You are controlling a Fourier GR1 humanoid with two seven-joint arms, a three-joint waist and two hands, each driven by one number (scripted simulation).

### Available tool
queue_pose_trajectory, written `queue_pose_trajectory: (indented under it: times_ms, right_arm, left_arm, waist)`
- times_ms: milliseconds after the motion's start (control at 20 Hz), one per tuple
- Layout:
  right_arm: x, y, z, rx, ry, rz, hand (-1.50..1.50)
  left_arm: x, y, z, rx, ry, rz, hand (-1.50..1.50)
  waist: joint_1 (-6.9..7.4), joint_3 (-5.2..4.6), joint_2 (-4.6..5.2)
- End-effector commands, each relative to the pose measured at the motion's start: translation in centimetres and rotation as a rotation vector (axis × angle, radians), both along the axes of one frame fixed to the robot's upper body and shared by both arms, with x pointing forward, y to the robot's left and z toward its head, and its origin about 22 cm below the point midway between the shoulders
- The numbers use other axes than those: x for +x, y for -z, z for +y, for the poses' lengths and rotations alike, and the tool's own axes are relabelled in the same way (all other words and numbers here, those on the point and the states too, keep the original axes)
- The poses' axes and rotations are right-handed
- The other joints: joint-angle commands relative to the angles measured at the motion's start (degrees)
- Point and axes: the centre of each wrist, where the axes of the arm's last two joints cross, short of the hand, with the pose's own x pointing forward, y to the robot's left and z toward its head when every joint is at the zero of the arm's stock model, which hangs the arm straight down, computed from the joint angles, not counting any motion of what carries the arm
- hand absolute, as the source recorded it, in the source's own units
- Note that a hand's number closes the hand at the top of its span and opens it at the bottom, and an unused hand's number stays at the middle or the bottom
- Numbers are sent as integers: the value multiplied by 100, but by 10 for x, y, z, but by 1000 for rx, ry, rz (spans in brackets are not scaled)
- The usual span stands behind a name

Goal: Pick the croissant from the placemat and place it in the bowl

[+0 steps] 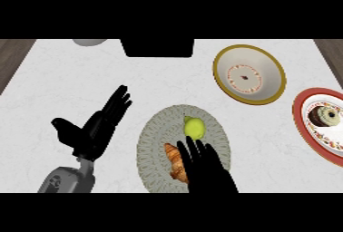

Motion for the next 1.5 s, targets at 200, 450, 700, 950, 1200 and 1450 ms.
queue_pose_trajectory:
  times_ms: [200, 450, 700, 950, 1200, 1450]
  right_arm:
    - [30, -7, 24, -125, 144, 154, -150]
    - [35, 21, 30, -199, 147, 229, -150]
    - [55, 22, 29, -224, 150, 268, -150]
    - [48, 23, 39, -215, 137, 222, -150]
    - [41, 44, 50, -237, 140, 230, -150]
    - [32, 73, 44, -253, 141, 247, -150]
  left_arm:
    - [-9, 5, 2, -10, -2, 9, 0]
    - [3, 7, 7, -1, -11, -16, 0]
    - [3, 1, 9, -19, 10, 4, 0]
    - [5, 9, 2, -12, 11, 2, 0]
    - [-6, 2, 15, -4, -14, 8, 0]
    - [-4, -10, -5, -4, -12, -6, 0]
  waist:
    - [25, 9, 13]
    - [-33, 11, 17]
    - [-13, 14, 12]
    - [-38, 14, 12]
    - [-8, 15, 6]
    - [-50, 18, 5]
